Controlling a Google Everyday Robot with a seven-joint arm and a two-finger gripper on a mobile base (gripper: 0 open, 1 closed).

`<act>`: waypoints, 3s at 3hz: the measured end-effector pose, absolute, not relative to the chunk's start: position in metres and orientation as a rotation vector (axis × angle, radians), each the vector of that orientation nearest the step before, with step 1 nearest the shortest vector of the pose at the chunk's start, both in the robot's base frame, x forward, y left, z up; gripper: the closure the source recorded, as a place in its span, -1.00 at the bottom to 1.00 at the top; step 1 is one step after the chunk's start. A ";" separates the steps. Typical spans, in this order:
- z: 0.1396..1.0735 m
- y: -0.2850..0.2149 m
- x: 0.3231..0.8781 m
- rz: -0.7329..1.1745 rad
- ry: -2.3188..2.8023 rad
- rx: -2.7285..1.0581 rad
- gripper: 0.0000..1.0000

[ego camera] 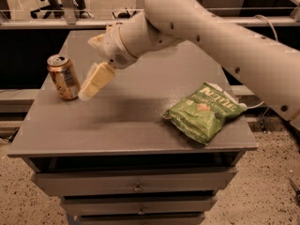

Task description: Knock orange can over

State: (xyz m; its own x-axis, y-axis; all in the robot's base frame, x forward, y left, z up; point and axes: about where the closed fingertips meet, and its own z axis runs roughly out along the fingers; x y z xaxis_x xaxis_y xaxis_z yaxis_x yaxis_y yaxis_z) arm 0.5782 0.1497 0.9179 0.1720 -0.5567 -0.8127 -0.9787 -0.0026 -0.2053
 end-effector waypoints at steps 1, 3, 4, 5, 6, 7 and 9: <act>0.910 0.175 0.590 0.740 1.442 -1.629 -1.00; 0.896 0.217 0.591 0.903 1.394 -1.575 -1.00; 0.892 0.235 0.585 0.939 1.373 -1.570 -0.73; 0.889 0.245 0.583 0.945 1.361 -1.559 -0.24; 0.891 0.241 0.587 0.927 1.373 -1.534 0.22; 0.902 0.219 0.595 0.883 1.410 -1.501 0.69; 0.939 0.129 0.606 0.693 1.517 -1.505 1.00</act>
Offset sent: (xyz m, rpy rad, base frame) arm 0.0245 0.0679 -0.0262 0.2082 0.1126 0.0597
